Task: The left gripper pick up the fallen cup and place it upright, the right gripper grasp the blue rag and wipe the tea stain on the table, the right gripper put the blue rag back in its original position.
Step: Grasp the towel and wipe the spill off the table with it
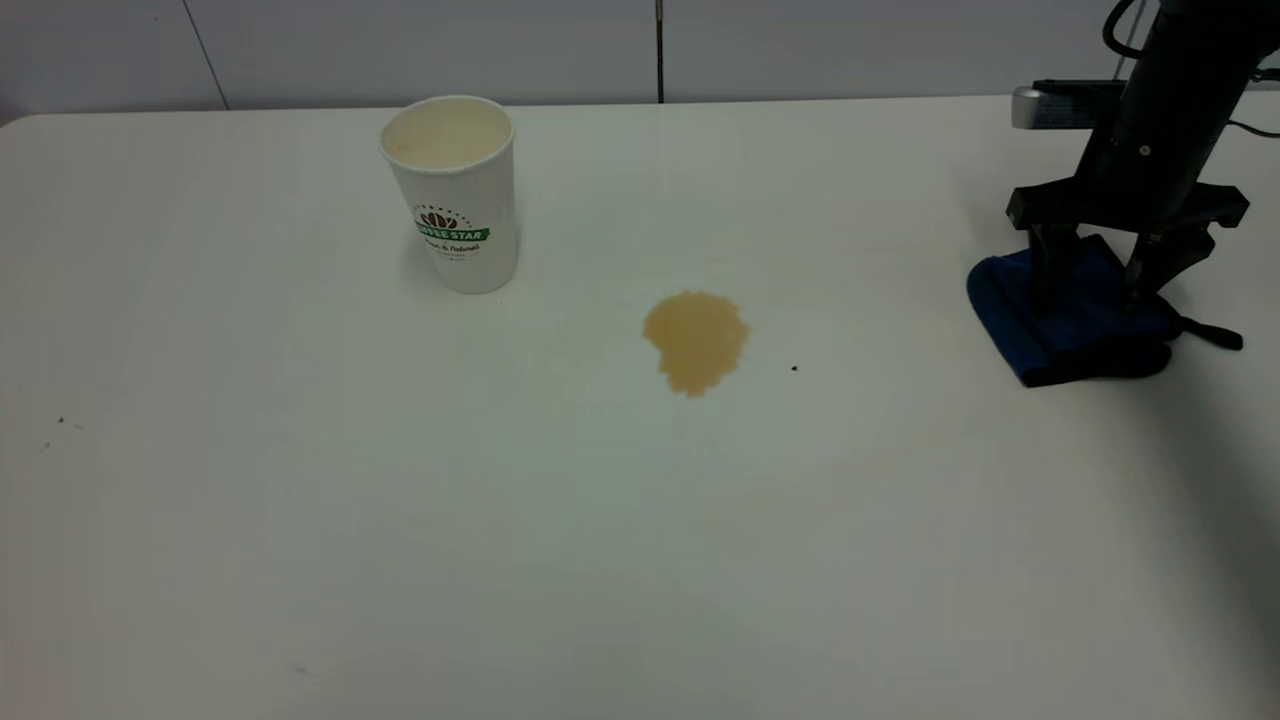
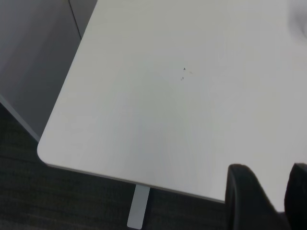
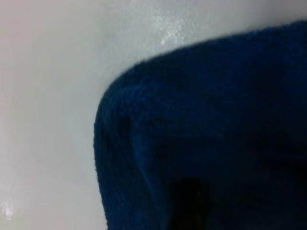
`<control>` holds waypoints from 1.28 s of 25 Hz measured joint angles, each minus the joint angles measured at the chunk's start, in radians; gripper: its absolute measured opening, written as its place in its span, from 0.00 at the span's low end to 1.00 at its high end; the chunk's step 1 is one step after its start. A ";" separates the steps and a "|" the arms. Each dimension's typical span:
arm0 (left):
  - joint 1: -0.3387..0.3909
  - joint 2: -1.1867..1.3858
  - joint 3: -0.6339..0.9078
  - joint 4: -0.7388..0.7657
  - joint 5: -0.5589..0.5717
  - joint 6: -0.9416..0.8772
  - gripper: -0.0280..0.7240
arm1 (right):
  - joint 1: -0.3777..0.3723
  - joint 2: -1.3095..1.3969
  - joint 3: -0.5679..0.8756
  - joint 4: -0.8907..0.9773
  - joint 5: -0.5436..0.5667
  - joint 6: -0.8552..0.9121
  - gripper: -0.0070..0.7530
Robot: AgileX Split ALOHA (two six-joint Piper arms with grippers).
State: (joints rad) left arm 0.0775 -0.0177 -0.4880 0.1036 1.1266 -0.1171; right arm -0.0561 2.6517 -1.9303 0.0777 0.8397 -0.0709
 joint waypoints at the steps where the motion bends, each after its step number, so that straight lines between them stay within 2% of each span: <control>1: 0.000 0.000 0.000 0.000 0.000 0.000 0.36 | 0.000 0.003 -0.002 0.000 0.002 0.001 0.83; 4: 0.000 0.000 0.000 0.001 0.000 0.000 0.36 | 0.007 0.003 -0.004 0.001 0.005 0.001 0.64; 6: 0.000 0.000 0.000 0.001 0.000 0.000 0.36 | 0.015 0.003 -0.004 0.009 0.009 0.001 0.47; 8: 0.000 0.000 0.000 0.001 0.000 0.000 0.36 | 0.029 0.003 -0.004 0.009 0.013 0.000 0.25; 10: 0.000 0.000 0.000 0.001 0.000 0.000 0.36 | 0.049 0.003 -0.006 -0.004 0.016 -0.004 0.11; 13: 0.000 0.000 0.000 0.001 0.000 0.000 0.36 | 0.089 0.004 -0.012 -0.028 0.025 -0.007 0.08; 16: 0.000 0.000 0.000 0.001 0.000 0.000 0.36 | 0.162 0.008 -0.032 -0.025 0.052 -0.009 0.08; 22: 0.000 0.000 0.000 0.001 0.000 0.000 0.36 | 0.356 0.021 -0.105 -0.011 0.120 -0.009 0.08; 28: 0.000 0.000 0.000 0.001 0.000 0.000 0.36 | 0.540 0.021 -0.154 0.008 0.101 0.013 0.08; 32: 0.000 0.000 0.000 0.001 0.000 0.000 0.36 | 0.623 0.021 -0.155 0.009 0.052 0.020 0.08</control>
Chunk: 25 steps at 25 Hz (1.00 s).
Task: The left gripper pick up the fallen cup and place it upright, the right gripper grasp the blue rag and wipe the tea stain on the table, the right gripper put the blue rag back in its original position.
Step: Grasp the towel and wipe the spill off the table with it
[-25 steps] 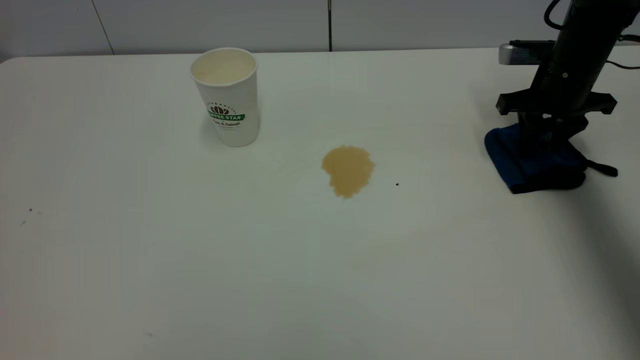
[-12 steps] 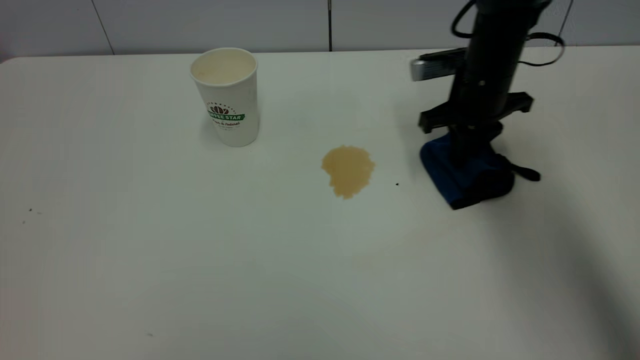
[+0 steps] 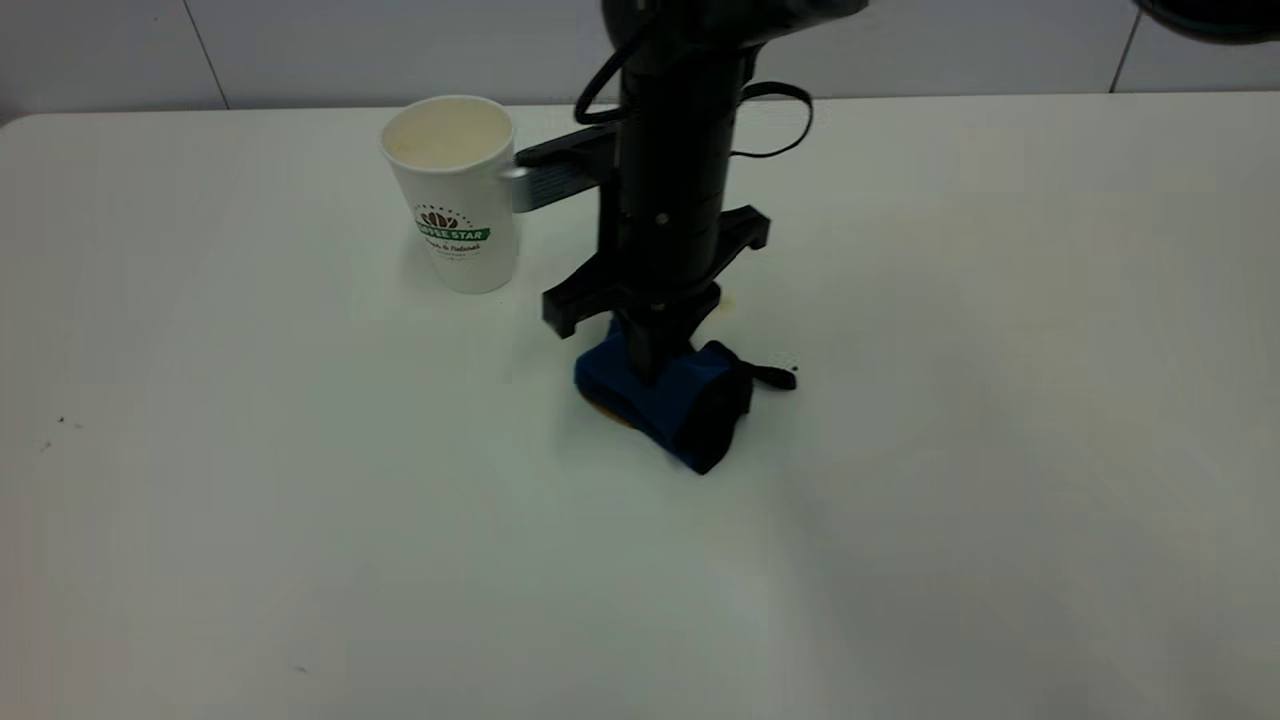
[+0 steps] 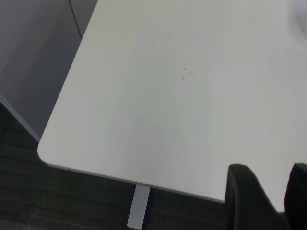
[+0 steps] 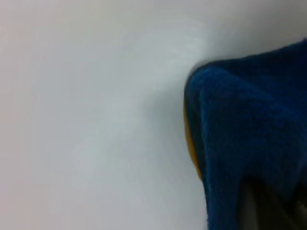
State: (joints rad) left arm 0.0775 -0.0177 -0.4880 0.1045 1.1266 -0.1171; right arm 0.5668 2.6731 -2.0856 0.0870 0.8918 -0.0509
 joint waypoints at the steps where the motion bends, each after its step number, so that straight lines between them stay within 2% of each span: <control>1: 0.000 0.000 0.000 0.000 0.000 0.000 0.36 | 0.012 0.000 0.000 0.000 -0.021 0.000 0.08; 8: 0.000 0.000 0.000 0.000 0.000 0.000 0.36 | 0.011 0.001 0.000 -0.081 -0.217 0.001 0.08; 12: 0.000 0.000 0.000 0.001 0.000 0.000 0.36 | -0.034 0.002 0.000 -0.168 -0.256 0.035 0.08; 16: 0.000 0.000 0.000 0.001 0.000 0.000 0.36 | -0.099 0.016 0.000 -0.256 -0.223 0.118 0.08; 21: 0.000 0.000 0.000 0.001 0.000 0.000 0.36 | -0.178 0.022 0.000 -0.366 -0.102 0.233 0.08; 25: 0.000 0.000 0.000 0.001 0.000 0.000 0.36 | -0.188 0.022 -0.010 -0.357 -0.034 0.261 0.08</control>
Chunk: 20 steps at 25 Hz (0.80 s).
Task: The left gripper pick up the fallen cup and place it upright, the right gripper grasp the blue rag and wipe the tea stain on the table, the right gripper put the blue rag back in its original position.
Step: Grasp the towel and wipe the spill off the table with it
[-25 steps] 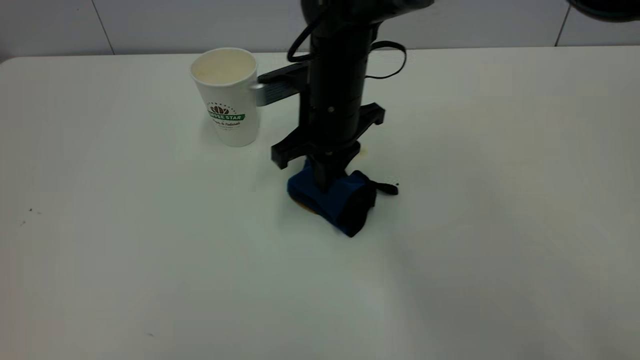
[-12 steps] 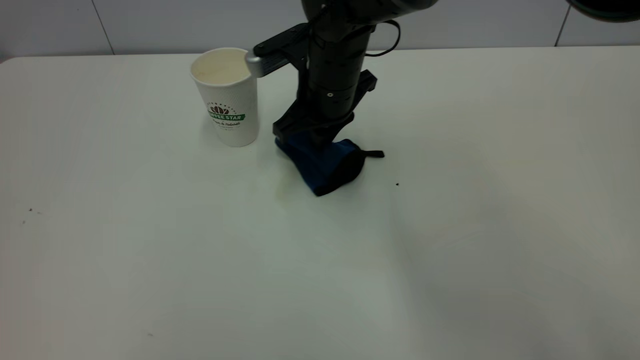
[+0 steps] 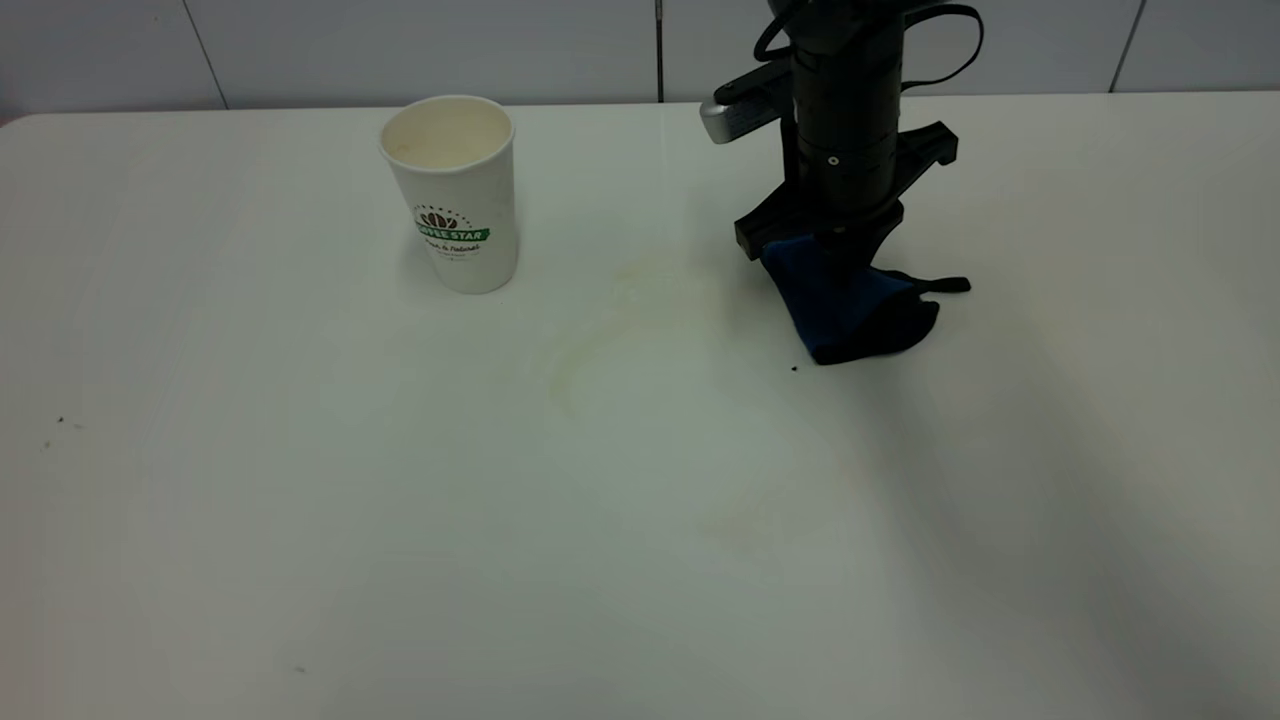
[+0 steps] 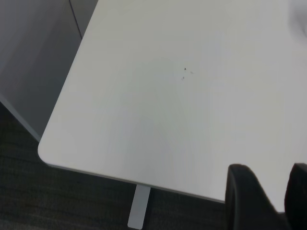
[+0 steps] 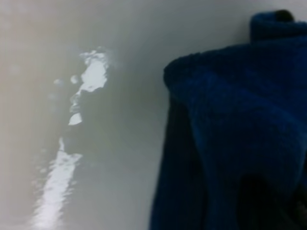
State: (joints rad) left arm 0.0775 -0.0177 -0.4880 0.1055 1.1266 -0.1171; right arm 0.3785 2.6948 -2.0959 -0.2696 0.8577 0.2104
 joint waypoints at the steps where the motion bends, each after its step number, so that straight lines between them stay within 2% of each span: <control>1: 0.000 0.000 0.000 0.001 0.000 0.000 0.36 | 0.006 0.000 0.000 0.026 0.000 -0.003 0.08; 4: 0.000 0.000 0.000 0.001 0.000 0.000 0.36 | 0.041 0.000 -0.001 0.141 -0.013 -0.061 0.08; 11: 0.000 0.000 0.000 0.001 0.000 0.000 0.36 | 0.183 0.000 -0.001 0.456 -0.058 -0.248 0.08; 16: 0.000 0.000 0.000 0.001 0.000 0.000 0.36 | 0.246 0.000 -0.001 0.498 -0.088 -0.300 0.08; 20: 0.000 0.000 0.000 0.001 0.000 0.000 0.36 | 0.225 0.000 -0.001 0.479 -0.122 -0.297 0.08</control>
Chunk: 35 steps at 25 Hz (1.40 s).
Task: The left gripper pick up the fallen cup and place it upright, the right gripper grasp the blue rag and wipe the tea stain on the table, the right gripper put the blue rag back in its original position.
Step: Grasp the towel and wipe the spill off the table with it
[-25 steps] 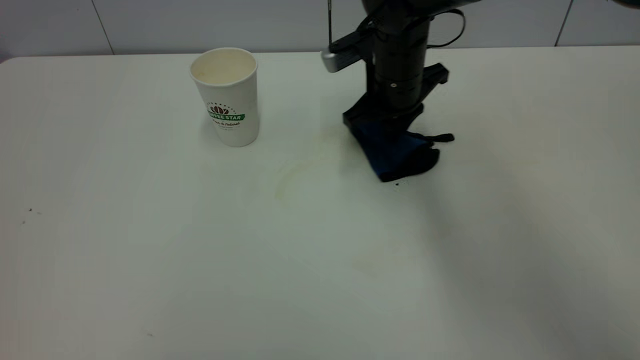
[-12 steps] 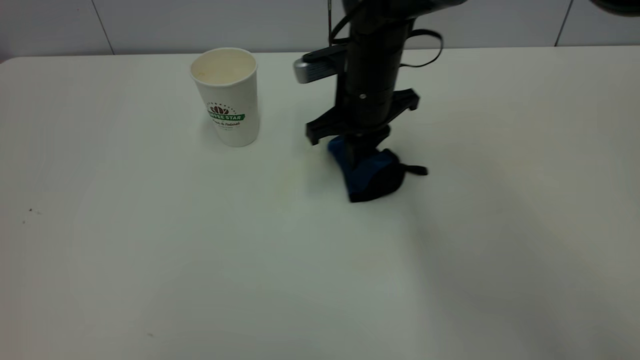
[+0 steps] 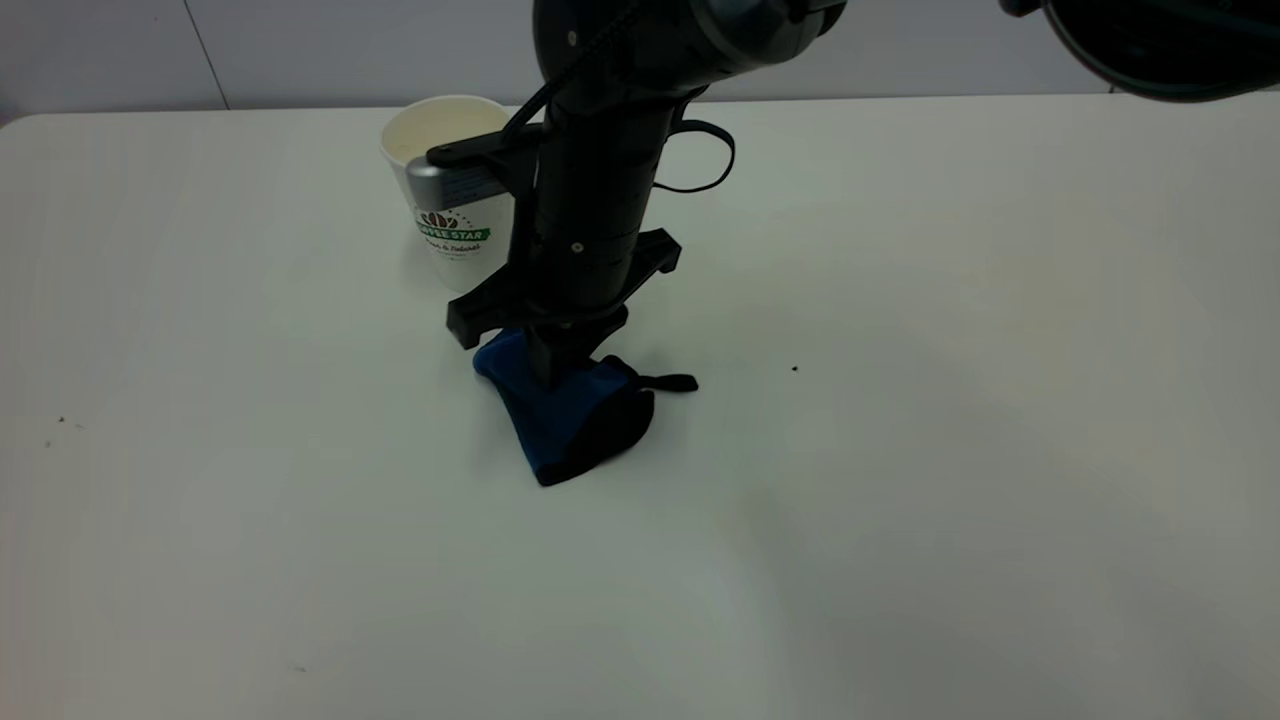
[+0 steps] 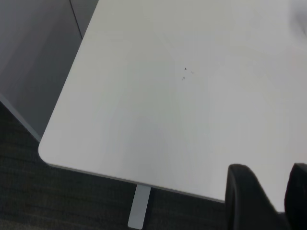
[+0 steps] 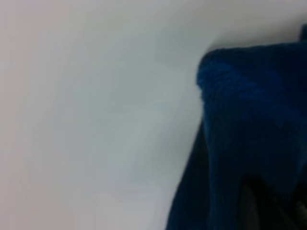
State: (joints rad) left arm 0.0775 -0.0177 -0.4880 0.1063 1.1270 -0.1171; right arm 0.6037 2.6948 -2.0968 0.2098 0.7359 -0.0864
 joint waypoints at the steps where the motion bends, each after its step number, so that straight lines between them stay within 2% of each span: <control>1: 0.000 0.000 0.000 0.000 0.000 0.000 0.36 | -0.015 0.000 0.000 -0.001 -0.001 0.004 0.08; 7: 0.000 0.000 0.000 0.000 0.000 0.000 0.36 | -0.119 0.000 0.000 -0.045 -0.026 0.042 0.09; 11: 0.000 0.000 0.000 0.000 0.000 0.000 0.36 | -0.219 0.000 0.000 -0.128 -0.016 0.132 0.09; 16: 0.000 0.000 0.000 0.000 0.000 0.000 0.36 | -0.362 0.000 0.000 -0.181 0.097 0.250 0.10; 23: 0.000 0.000 0.000 0.000 0.000 0.000 0.36 | -0.521 0.000 -0.020 -0.190 0.208 0.262 0.19; 27: 0.000 0.000 0.000 0.000 0.000 0.000 0.36 | -0.585 0.000 -0.068 -0.191 0.259 0.228 0.39; 29: 0.000 0.000 0.000 0.000 0.000 0.000 0.36 | -0.598 0.000 -0.107 -0.180 0.299 0.191 0.55; 32: 0.000 0.000 0.000 0.000 0.000 0.000 0.36 | -0.602 0.000 -0.170 -0.173 0.372 0.105 0.85; 35: 0.000 0.000 0.000 0.000 0.000 0.000 0.36 | -0.602 0.000 -0.245 -0.149 0.458 0.061 0.95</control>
State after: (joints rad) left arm 0.0775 -0.0177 -0.4880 0.1063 1.1270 -0.1171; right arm 0.0015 2.6952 -2.3420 0.0605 1.1942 -0.0255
